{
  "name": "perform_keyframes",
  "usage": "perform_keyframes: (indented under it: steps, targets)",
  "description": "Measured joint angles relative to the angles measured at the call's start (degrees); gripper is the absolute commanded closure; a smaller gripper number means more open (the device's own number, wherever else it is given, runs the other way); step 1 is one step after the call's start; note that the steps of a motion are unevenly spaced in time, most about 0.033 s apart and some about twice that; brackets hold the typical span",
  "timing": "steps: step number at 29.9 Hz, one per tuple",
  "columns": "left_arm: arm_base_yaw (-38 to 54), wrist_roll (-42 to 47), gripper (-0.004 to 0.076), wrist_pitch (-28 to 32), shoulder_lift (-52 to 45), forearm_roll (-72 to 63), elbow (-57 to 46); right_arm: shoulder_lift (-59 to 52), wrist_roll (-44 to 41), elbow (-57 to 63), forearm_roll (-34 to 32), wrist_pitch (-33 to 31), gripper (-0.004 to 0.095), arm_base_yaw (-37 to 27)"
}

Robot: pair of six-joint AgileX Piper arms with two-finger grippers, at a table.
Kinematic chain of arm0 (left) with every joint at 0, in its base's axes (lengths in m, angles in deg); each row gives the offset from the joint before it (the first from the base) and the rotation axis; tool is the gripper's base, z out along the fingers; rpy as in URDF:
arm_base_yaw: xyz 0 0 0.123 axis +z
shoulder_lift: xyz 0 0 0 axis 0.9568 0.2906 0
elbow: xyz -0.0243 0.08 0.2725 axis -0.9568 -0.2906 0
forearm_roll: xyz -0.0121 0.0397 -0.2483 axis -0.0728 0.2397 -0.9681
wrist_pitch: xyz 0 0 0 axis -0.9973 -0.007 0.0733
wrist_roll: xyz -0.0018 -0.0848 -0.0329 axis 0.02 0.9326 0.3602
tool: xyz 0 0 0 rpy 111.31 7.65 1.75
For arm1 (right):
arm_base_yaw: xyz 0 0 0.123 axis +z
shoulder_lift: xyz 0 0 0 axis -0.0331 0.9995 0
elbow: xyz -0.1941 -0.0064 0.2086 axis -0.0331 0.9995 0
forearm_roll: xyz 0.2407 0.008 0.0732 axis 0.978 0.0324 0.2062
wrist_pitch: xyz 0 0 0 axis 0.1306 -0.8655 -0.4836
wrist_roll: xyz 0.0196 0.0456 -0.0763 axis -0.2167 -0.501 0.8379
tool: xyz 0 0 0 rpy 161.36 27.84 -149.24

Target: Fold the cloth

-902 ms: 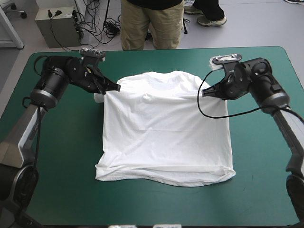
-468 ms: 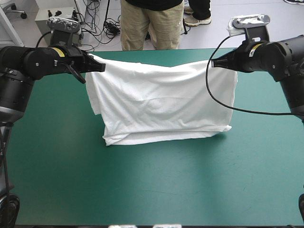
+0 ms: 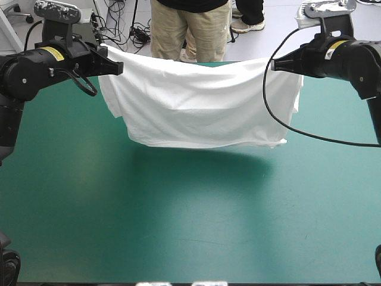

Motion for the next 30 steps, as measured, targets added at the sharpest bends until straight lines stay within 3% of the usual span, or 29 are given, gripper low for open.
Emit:
perform_keyframes:
  steps: [5,14,19,23,30]
  targets:
    - [0.0,-0.05,0.0733,6.16,2.4,0.05,0.0,3.66,-0.01,0.0,-3.09,6.76,0.0925,0.0]
    - [0.0,-0.05,0.0733,25.0,11.65,0.34,-0.14,13.99,-0.87,0.05,-9.81,23.24,0.0925,0.0]
    - [0.0,-2.04,0.0733,31.6,13.85,0.34,-0.17,14.71,-0.87,0.12,-10.53,26.84,0.0925,0.0]
    - [0.0,-2.58,0.0733,30.39,14.01,0.23,-0.17,15.02,-0.87,0.16,-7.55,25.98,0.0925,-0.59]
    - [-0.02,-2.03,0.0733,18.07,14.22,-0.07,-5.78,16.98,0.24,4.66,1.73,16.38,0.0925,-2.37]
